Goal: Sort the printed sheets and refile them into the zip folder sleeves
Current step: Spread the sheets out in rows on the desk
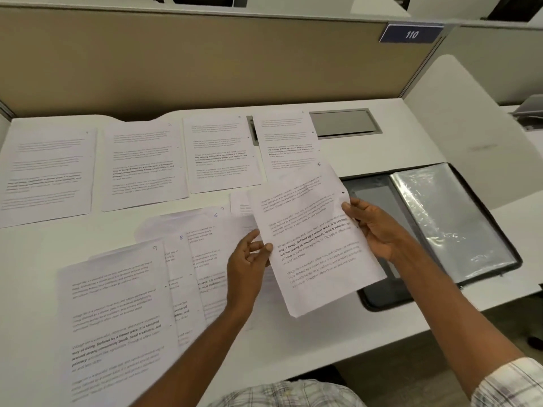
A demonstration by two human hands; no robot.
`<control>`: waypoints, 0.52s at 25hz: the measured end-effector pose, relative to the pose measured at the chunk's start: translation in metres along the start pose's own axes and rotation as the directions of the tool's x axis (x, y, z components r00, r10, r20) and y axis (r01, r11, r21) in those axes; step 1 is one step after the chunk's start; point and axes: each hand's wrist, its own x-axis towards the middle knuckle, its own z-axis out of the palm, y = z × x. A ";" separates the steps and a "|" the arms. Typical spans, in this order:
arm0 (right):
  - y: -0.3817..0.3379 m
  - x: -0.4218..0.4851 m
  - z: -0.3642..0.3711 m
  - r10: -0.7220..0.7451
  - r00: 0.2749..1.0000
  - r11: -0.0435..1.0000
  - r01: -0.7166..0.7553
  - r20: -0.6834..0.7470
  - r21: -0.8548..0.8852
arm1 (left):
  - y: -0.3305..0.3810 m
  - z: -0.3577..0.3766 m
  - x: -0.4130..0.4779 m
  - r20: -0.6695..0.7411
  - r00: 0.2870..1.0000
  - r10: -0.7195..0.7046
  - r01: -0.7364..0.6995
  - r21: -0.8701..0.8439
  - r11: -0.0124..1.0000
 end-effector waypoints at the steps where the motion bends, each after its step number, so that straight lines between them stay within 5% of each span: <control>1: -0.004 0.001 -0.008 -0.011 1.000 1.000 0.011 -0.016 -0.018 | 0.004 0.007 0.004 0.009 1.000 -0.026 0.026 -0.063 0.998; 13: -0.099 0.127 -0.173 -0.160 0.986 0.955 0.143 -0.046 -0.260 | 0.064 0.188 0.148 -0.172 0.984 0.041 -0.037 0.027 0.999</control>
